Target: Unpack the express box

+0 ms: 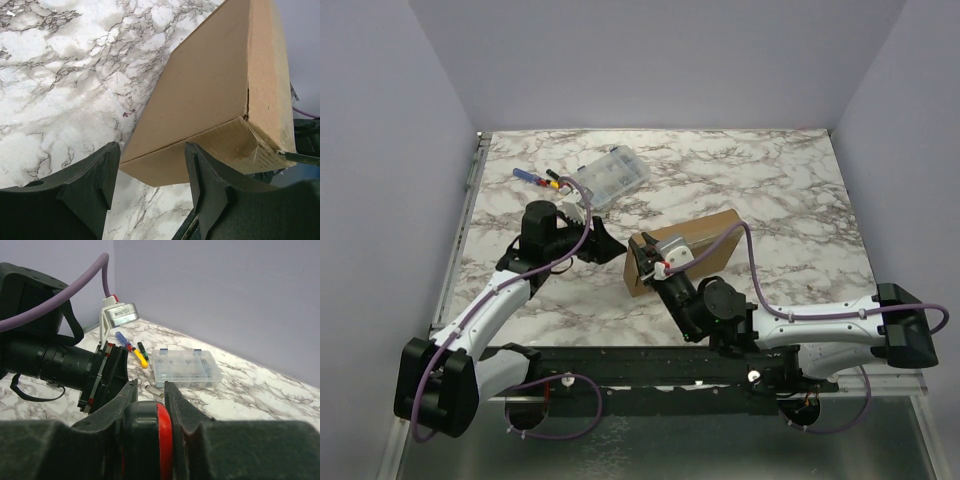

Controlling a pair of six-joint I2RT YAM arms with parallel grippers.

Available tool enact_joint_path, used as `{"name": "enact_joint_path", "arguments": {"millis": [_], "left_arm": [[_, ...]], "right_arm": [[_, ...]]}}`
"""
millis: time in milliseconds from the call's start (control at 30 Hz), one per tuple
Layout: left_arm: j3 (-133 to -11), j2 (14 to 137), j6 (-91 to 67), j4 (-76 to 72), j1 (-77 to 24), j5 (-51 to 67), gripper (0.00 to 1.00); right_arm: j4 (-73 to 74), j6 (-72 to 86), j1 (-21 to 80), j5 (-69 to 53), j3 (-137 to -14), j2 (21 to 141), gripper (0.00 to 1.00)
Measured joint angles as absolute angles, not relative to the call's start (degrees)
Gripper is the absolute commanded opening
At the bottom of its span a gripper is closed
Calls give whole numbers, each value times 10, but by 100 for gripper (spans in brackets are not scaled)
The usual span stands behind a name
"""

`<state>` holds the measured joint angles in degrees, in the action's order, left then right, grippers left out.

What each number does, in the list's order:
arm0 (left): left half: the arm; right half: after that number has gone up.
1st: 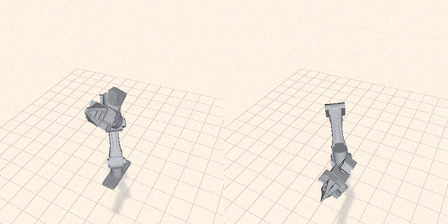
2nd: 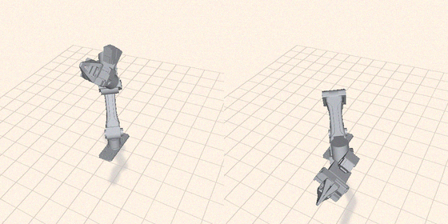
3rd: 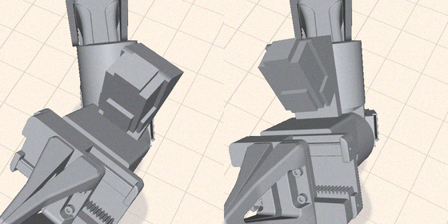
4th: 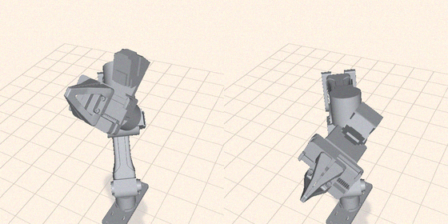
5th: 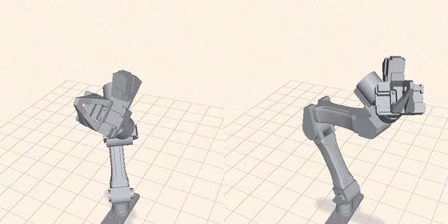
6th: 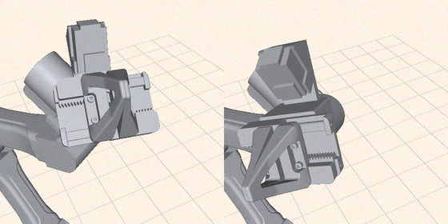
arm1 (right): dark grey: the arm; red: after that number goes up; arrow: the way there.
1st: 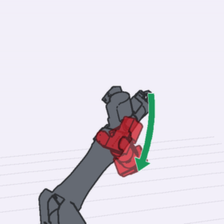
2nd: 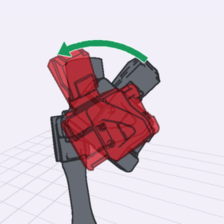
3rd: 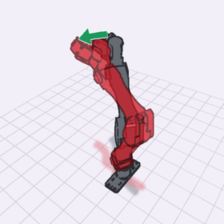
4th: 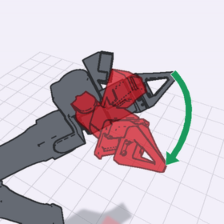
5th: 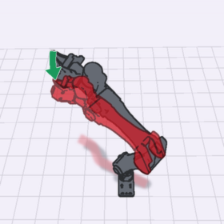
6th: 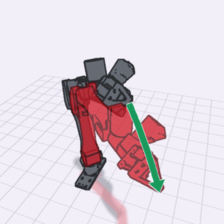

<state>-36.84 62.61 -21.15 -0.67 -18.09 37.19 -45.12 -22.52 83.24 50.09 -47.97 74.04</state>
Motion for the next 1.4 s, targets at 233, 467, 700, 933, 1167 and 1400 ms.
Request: {"name": "enact_joint_path", "arguments": {"millis": [233, 467, 700, 933, 1167, 1400], "left_arm": [[-366, 623, -216, -7, -181, 366, 69], [-348, 606, -298, -18, -181, 352, 76], [-278, 578, -397, -77, -191, 337, 79], [-296, 573, -409, -35, -206, 291, 81], [-444, 548, -348, 71, -194, 233, 84], [-437, 585, -353, 58, -194, 265, 84]], "right_arm": [[-451, -223, 826, 501, -480, 746, 1], [-447, -221, 824, 501, -480, 765, 1], [-440, -221, 824, 501, -491, 769, 1], [-441, -221, 823, 501, -498, 771, 1], [-441, -219, 823, 501, -495, 771, 1], [-418, -220, 823, 514, -497, 748, 1]]}}
